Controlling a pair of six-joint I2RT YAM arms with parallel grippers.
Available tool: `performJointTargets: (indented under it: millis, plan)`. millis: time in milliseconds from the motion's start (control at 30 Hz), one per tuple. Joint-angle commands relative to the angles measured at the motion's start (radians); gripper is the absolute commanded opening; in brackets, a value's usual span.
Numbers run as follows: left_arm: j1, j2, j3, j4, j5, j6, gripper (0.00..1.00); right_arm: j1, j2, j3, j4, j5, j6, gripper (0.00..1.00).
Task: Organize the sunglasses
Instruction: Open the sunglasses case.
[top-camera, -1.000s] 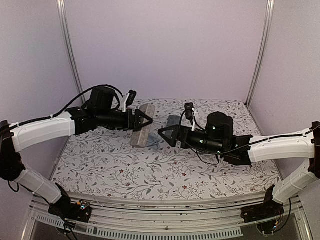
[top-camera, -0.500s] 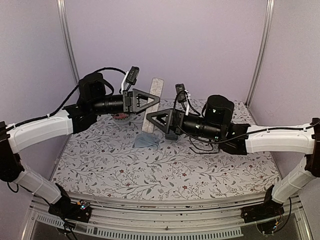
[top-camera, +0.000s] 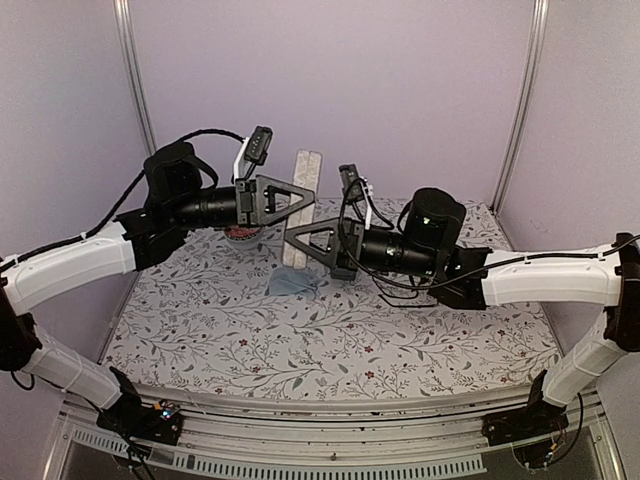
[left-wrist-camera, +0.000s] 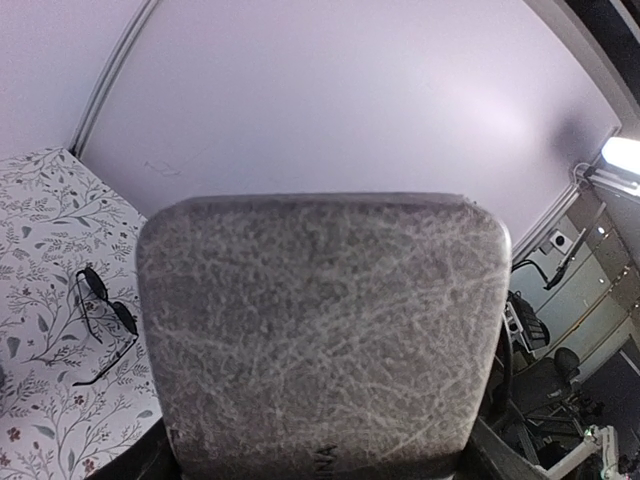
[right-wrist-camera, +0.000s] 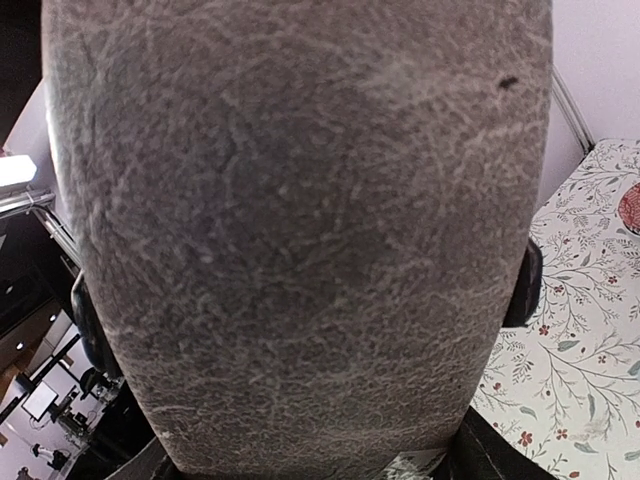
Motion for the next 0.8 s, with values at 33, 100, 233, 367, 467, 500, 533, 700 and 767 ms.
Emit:
performJointTargets:
  millis: [33, 100, 233, 367, 467, 500, 533, 700, 767]
  plan:
    - [0.031, -0.064, 0.001, -0.001, 0.111, 0.101, 0.61, -0.039, -0.094, -0.078, 0.172, -0.126, 0.045, 0.43]
    - [0.047, -0.071, 0.000, -0.017, 0.128, 0.109, 0.61, -0.051, -0.110, -0.095, 0.211, -0.169, 0.064, 0.42]
    - [0.082, -0.098, -0.009, -0.012, 0.165, 0.102, 0.61, -0.074, -0.133, -0.134, 0.275, -0.227, 0.082, 0.41]
    - [0.095, -0.117, -0.008, -0.011, 0.210, 0.103, 0.57, -0.098, -0.146, -0.165, 0.333, -0.286, 0.088, 0.41]
    - [0.104, -0.128, -0.007, -0.026, 0.225, 0.110, 0.52, -0.119, -0.147, -0.182, 0.376, -0.321, 0.104, 0.44]
    - [0.107, -0.134, -0.010, -0.030, 0.225, 0.110, 0.51, -0.130, -0.147, -0.194, 0.390, -0.323, 0.116, 0.46]
    - [0.111, -0.142, -0.012, -0.030, 0.226, 0.109, 0.49, -0.140, -0.148, -0.206, 0.399, -0.319, 0.129, 0.48]
    - [0.119, -0.170, -0.021, -0.033, 0.230, 0.094, 0.46, -0.184, -0.148, -0.254, 0.324, -0.200, 0.194, 0.67]
    - [0.120, -0.178, -0.025, -0.034, 0.232, 0.087, 0.45, -0.189, -0.147, -0.259, 0.258, -0.132, 0.205, 0.72]
